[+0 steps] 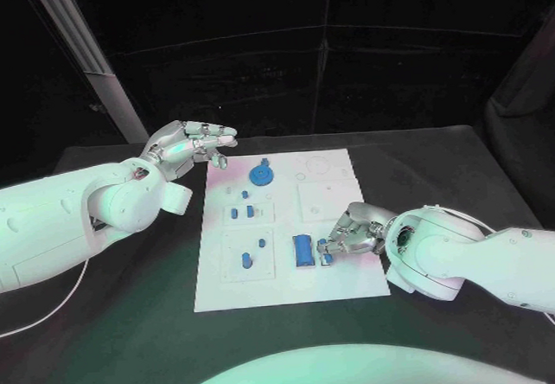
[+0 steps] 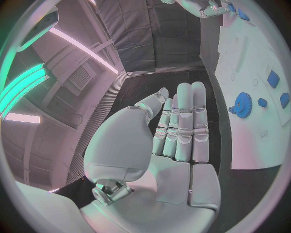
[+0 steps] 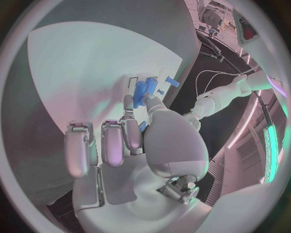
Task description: Assemble the parts on the task board
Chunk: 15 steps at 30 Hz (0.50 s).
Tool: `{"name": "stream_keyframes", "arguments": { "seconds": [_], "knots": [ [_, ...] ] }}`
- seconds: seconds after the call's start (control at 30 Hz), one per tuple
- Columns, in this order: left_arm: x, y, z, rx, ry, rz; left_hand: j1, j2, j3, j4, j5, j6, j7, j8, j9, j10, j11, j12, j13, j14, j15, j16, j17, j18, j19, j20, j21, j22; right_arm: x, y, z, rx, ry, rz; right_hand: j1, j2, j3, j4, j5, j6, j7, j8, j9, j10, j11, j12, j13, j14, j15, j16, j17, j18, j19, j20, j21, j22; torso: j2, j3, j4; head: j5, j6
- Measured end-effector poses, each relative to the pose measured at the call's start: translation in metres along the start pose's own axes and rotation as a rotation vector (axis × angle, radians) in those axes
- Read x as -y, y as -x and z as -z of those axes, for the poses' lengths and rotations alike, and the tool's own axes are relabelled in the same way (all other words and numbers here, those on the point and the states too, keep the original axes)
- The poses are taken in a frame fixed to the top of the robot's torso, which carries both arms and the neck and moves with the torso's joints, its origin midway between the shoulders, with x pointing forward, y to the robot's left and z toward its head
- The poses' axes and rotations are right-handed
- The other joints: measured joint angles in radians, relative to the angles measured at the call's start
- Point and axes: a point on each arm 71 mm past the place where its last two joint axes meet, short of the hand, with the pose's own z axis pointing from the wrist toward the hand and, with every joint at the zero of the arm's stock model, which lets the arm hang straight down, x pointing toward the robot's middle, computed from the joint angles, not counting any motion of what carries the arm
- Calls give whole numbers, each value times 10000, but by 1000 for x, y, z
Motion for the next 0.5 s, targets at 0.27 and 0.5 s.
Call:
{"name": "stream_keyframes", "arguments": {
  "seconds": [0.27, 0.5],
  "knots": [
    [0, 0, 0, -9, 3, 4, 0, 0, 0, 0, 0, 0, 0, 0, 0, 0, 0, 0, -1, 0, 0, 0, 0, 0, 0, 0, 0, 1, -2, -1, -1, 33, -89, 242, 0, 0, 0, 0, 0, 1, 0, 0, 1, 0, 0, 1, 0, 0, 0, 0, 0, 1, 0, 0, 0, 0, -3, 1, -1, 20, -29],
    [0, 0, 0, -11, 5, 5, 0, 0, 0, 0, 0, 0, 0, 0, 0, 0, 0, 0, -1, 0, 0, 0, 0, 0, 0, 0, 0, 1, -2, -1, -1, 81, -187, 523, -38, -39, 28, 28, 1, 36, -36, 0, 0, 0, 0, 1, 0, 0, 1, -1, 7, 2, 0, 1, 0, 0, -5, 2, -10, 25, -41]
  ]
}}
